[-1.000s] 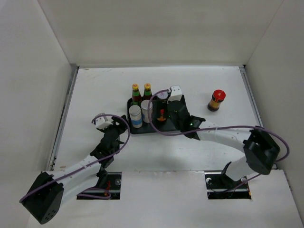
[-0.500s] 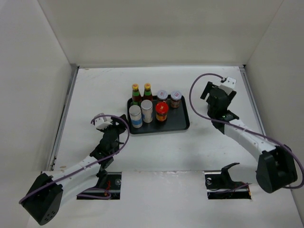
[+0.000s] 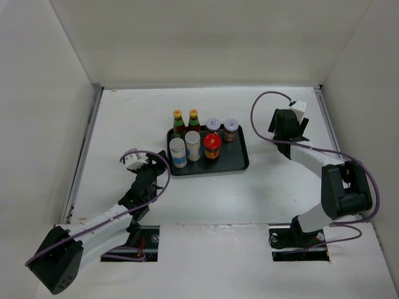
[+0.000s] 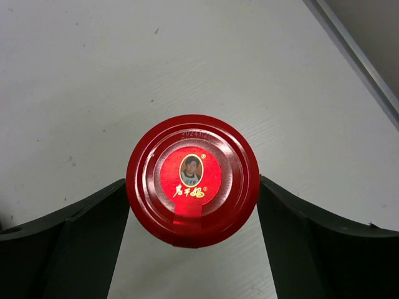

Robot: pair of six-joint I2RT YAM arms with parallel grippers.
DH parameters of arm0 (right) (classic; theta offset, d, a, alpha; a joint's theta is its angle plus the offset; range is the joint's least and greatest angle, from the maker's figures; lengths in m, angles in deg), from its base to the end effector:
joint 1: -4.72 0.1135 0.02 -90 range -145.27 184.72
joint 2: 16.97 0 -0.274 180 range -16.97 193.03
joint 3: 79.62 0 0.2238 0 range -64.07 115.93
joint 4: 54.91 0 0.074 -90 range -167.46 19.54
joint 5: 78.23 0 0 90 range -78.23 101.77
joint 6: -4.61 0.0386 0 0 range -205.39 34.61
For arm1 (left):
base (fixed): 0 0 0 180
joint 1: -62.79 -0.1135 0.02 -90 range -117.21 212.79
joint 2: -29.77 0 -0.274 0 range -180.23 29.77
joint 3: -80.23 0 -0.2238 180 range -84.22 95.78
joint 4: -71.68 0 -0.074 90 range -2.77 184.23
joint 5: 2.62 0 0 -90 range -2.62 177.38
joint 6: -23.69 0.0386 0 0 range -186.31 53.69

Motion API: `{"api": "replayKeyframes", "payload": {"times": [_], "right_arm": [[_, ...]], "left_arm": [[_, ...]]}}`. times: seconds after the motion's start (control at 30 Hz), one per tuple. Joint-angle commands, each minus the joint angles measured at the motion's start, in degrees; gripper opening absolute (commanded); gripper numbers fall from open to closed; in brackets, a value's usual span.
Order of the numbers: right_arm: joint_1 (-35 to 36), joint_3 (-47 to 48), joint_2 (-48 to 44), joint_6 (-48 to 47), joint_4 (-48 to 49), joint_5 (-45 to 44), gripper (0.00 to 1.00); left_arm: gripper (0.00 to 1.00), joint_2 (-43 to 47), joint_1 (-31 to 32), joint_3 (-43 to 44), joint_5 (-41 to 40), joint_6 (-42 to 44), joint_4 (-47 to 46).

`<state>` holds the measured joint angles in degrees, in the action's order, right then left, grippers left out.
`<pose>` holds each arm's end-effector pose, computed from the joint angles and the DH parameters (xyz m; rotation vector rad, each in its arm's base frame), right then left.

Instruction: Organize the condiment bottles

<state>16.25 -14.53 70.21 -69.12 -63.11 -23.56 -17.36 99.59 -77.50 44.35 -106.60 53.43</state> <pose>0.3033 0.0391 0.2498 0.4431 1.9615 -0.3388 0.1264 -0.0617 0.2085 -0.6009 1.5577 -0.3887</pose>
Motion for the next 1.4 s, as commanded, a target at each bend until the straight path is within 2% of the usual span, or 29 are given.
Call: {"api": "replayKeyframes", "payload": {"times": [0.0, 0.17, 0.2, 0.4, 0.53, 0.7, 0.9, 1.0, 1.17, 1.27, 1.37], "right_arm": [[-1.29, 2.76, 0.54, 0.08, 4.95, 2.2, 0.81], [-1.38, 2.23, -0.95, 1.04, 5.04, 3.16, 0.58], [-1.38, 1.88, -2.09, 1.13, 5.21, 2.73, 0.56], [3.79, 0.12, -13.51, 0.16, 5.75, 3.33, 0.55], [10.82, 0.3, -18.52, 0.07, 2.58, 4.83, 0.56], [19.17, -0.58, -18.8, 1.92, 3.1, 5.71, 0.57], [25.94, -0.06, -12.22, 2.71, 6.88, 7.56, 0.58], [27.53, 0.82, -8.18, 2.01, 8.72, 7.73, 0.58], [28.06, 1.17, -4.74, 1.83, 9.52, 6.86, 0.59], [28.32, 1.09, -3.51, 1.48, 9.61, 6.77, 0.65], [29.03, 0.65, -2.98, 1.83, 9.87, 6.42, 0.83]], "left_arm": [[0.64, -0.06, 0.16, -0.04, 0.05, 0.04, -2.67], [0.64, 0.64, 0.07, -0.13, 0.05, 0.04, -2.5], [0.64, 0.55, 0.07, -0.13, 0.05, -0.05, -2.5], [0.64, 0.11, -0.02, 0.05, 0.22, -0.05, -2.67], [0.65, 0.29, -0.19, 0.13, 0.4, -0.05, -2.5], [0.68, 0.03, -0.28, 0.13, 0.75, -0.4, -2.67], [0.84, 0.9, -1.24, 0.22, 0.31, -1.19, -2.23], [0.99, 3.27, -2.73, -0.21, -0.39, -0.84, -1.36], [1.0, 5.04, -4.93, -0.66, -0.31, -1.72, 0.93], [1.0, 2.76, -6.16, -0.22, 0.13, -2.77, 1.37], [1.0, 0.56, -6.69, 0.66, 1.01, -3.74, 2.77]]}}
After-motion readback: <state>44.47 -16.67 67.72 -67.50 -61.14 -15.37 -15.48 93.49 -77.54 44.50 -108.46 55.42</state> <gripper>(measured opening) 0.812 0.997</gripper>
